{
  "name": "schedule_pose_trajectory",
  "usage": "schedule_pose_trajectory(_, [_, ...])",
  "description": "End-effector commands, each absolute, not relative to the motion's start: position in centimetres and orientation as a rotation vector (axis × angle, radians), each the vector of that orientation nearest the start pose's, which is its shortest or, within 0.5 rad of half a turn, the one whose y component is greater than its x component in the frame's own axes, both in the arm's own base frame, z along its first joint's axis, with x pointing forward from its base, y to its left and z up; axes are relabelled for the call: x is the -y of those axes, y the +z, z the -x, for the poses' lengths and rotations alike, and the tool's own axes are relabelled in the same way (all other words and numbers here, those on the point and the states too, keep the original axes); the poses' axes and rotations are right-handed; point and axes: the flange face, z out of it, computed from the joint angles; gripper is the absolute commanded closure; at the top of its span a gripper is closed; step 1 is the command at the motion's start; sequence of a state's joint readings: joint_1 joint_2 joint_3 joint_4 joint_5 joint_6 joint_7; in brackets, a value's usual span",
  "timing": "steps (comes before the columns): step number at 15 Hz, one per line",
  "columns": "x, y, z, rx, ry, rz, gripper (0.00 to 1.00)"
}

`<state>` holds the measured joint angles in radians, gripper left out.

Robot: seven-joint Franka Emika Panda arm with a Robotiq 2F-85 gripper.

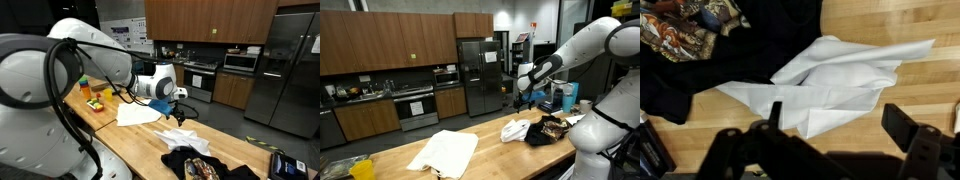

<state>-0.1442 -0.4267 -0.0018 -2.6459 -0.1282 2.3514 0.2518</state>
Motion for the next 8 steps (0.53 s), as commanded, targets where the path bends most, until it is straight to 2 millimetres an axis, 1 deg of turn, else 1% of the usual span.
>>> schedule_pose_trajectory(1, [6.0, 39.5, -39.7, -0.503, -0.220, 3.183, 0.00])
schedule_pose_trajectory(2, [6.0, 39.5, -39.7, -0.503, -0.220, 3.183, 0.00])
schedule_pose_trajectory(3, [6.0, 39.3, -39.9, -0.418, -0.148, 3.161, 0.00])
schedule_pose_trajectory(5, [6.3, 37.9, -40.2, -0.415, 0.010, 3.123, 0.00])
schedule_pose_trajectory(6, [6.7, 36.9, -40.3, -0.485, 0.088, 3.097, 0.00])
schedule_pose_trajectory(7, [7.1, 36.1, -40.3, -0.562, 0.133, 3.082, 0.00])
schedule_pose_trajectory(8, [7.5, 34.8, -40.2, -0.630, 0.165, 3.059, 0.00])
